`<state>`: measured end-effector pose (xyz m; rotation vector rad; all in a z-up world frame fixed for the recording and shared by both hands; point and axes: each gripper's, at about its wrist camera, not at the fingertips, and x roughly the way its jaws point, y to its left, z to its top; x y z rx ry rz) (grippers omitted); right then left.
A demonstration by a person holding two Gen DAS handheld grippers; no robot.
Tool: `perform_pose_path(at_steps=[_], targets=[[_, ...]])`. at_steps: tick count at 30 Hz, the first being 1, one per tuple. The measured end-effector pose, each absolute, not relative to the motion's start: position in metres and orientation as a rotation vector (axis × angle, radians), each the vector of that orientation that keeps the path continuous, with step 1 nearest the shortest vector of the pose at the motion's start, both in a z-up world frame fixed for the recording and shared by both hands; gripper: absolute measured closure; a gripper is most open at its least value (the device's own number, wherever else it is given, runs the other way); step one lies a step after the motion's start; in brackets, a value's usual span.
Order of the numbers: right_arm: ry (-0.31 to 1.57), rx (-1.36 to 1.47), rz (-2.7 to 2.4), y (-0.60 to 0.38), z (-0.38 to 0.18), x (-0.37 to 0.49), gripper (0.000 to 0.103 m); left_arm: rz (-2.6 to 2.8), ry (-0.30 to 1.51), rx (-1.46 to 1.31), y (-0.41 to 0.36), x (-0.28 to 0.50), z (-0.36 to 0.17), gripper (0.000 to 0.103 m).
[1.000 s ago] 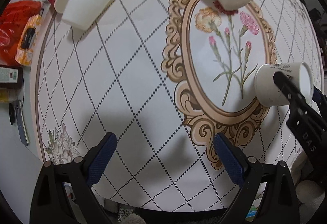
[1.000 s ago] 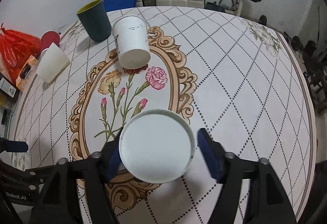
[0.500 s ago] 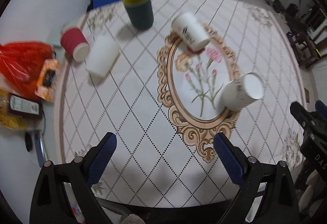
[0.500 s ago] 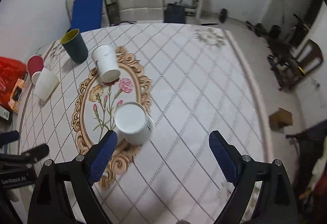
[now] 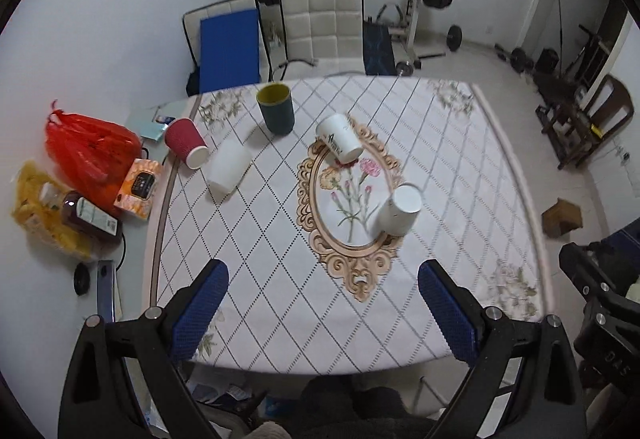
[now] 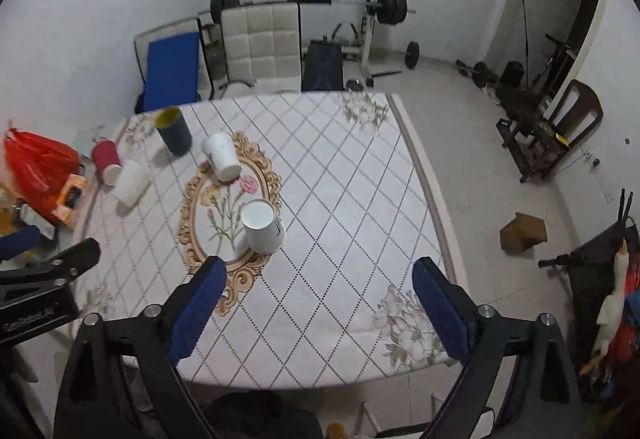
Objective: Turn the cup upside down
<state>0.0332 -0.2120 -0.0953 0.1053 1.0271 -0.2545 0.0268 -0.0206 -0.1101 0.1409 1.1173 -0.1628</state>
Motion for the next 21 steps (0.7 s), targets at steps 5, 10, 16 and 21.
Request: perform_pose_path(at_steps=[5, 10, 16, 21], targets=[[0.961, 0.093, -0.256, -0.213, -0.041, -0.009, 0.005, -0.145, 1.053, 0.123, -0.02, -0.011, -0.071, 0.006], [0.92, 0.078, -0.274, -0.214, -0.002, -0.046, 0.005, -0.136, 1.004, 0.12, -0.021, -0.046, -0.041, 0.006], [0.89, 0.077, -0.256, -0.214, 0.03, -0.077, 0.005, -0.135, 0.986, 0.105, -0.022, -0.069, -0.024, 0.006], [0.857, 0.075, -0.254, -0.217, 0.051, -0.096, 0.003, -0.107, 0.941, 0.103, -0.022, -0.082, -0.011, 0.003]])
